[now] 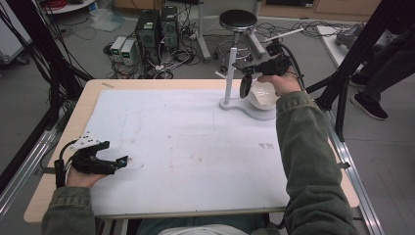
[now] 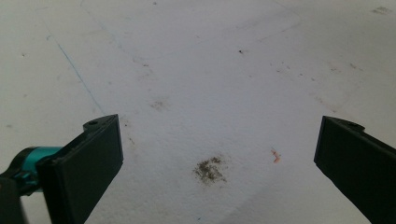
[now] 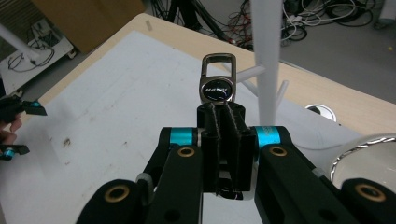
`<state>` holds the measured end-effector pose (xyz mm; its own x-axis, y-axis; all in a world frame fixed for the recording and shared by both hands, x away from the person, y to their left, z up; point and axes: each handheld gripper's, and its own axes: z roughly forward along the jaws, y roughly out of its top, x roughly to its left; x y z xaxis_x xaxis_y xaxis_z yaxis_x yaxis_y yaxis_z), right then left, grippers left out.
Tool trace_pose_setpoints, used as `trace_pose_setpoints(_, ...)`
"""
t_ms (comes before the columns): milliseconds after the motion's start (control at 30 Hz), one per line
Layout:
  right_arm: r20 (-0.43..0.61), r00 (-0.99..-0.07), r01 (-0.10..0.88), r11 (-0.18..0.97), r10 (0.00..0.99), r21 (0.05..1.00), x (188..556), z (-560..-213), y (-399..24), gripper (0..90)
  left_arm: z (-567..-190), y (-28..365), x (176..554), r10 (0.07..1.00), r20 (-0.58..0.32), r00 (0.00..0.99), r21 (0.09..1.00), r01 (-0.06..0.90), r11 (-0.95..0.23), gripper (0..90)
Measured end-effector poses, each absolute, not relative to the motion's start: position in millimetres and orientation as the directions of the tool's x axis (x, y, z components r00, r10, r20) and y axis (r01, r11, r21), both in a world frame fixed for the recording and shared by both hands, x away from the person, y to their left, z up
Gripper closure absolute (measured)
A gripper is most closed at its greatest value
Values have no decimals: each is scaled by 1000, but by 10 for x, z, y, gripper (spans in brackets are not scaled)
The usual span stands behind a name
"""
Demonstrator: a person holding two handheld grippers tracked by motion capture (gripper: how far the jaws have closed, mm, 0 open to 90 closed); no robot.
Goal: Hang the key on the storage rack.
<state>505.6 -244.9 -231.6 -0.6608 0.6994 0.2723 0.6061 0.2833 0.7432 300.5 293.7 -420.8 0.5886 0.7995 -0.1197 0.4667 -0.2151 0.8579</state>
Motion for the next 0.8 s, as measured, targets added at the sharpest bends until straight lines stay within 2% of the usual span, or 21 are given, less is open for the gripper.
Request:
trace_pose_setpoints(400, 233, -655, 590, 294, 719, 752, 5080, -2344, -2417, 851, -4204, 2948, 3007, 798, -116, 591, 859, 463, -218, 17)
trace_pose_setpoints(567, 167, -659, 594, 371, 733, 714, 5083, -2416, -2307, 850, -4206, 2950, 3009, 800, -119, 588, 859, 465, -215, 17)
trace_pose_setpoints(800, 154, -656, 587, 372, 738, 719, 5107, -2486, -2265, 840, -4206, 2950, 3008, 800, -118, 588, 858, 466, -215, 17)
